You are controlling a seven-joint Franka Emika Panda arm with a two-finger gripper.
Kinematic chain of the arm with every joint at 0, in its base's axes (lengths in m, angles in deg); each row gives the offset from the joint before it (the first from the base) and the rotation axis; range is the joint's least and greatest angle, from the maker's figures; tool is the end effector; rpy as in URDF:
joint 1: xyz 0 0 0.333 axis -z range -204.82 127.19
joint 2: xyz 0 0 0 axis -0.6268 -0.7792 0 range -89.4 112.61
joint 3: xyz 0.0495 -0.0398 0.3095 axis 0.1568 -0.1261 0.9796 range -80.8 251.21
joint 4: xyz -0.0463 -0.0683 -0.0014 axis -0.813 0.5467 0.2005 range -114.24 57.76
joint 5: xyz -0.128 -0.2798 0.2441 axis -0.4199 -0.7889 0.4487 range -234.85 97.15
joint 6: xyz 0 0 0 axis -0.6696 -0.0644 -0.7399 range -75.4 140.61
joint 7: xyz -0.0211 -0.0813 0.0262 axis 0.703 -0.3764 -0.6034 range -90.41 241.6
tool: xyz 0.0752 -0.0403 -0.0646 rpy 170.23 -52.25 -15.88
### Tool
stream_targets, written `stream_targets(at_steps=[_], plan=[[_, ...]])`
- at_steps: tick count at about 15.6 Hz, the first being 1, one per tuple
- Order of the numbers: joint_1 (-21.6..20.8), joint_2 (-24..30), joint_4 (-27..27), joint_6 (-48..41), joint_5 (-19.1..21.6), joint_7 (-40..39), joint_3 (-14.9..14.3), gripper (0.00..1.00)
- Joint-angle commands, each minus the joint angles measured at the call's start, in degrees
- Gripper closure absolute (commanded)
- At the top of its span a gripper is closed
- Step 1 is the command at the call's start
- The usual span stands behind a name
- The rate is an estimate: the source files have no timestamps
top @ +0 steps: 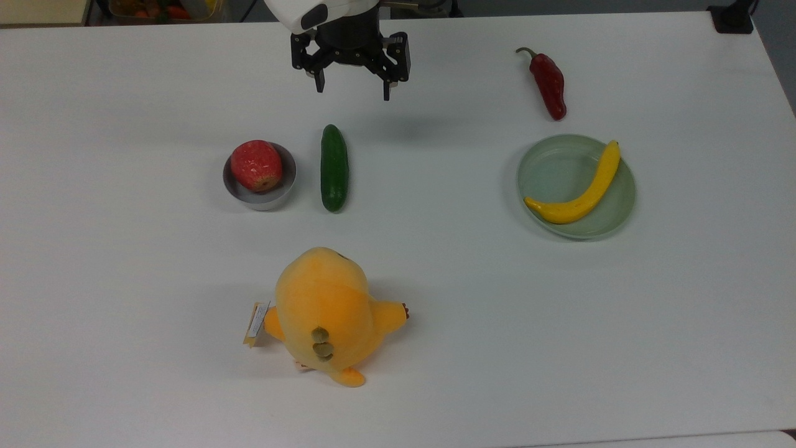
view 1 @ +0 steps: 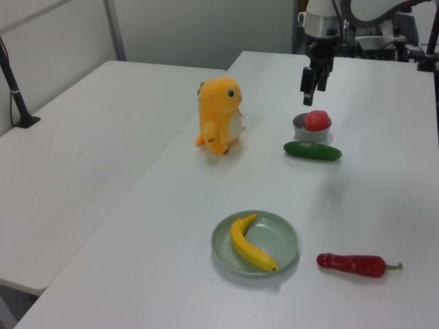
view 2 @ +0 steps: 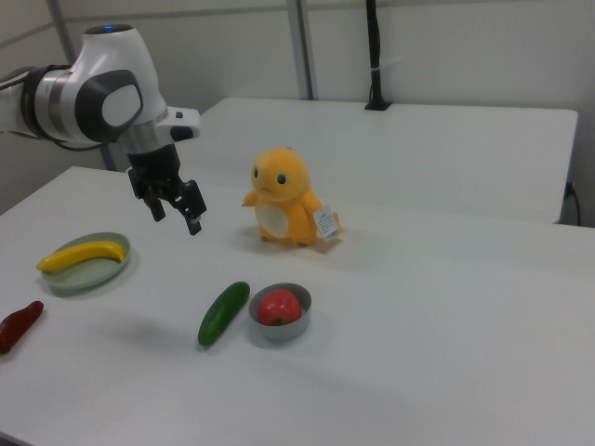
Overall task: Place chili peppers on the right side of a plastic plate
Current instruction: 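Move the open gripper over the red chili pepper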
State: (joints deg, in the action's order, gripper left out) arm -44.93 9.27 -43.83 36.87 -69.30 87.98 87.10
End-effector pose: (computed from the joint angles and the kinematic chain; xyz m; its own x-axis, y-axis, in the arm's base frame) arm 0.5745 0.0800 0.5039 0.9956 -0.0738 0.0583 -0.0736 -0.9973 -0.0065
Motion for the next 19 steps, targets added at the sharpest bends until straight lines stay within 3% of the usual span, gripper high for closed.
stream_targets(at_steps=[1,15,19], plan=[[1.4,2.8,-1.4,0.1,0.9,-4.6,0.7,0.0],[0.8,3.0,-1.5,1.1,1.2,-4.3,0.8,0.0],[1.0,3.8,-1.6,0.4,3.8,-0.7,5.3,0.0]])
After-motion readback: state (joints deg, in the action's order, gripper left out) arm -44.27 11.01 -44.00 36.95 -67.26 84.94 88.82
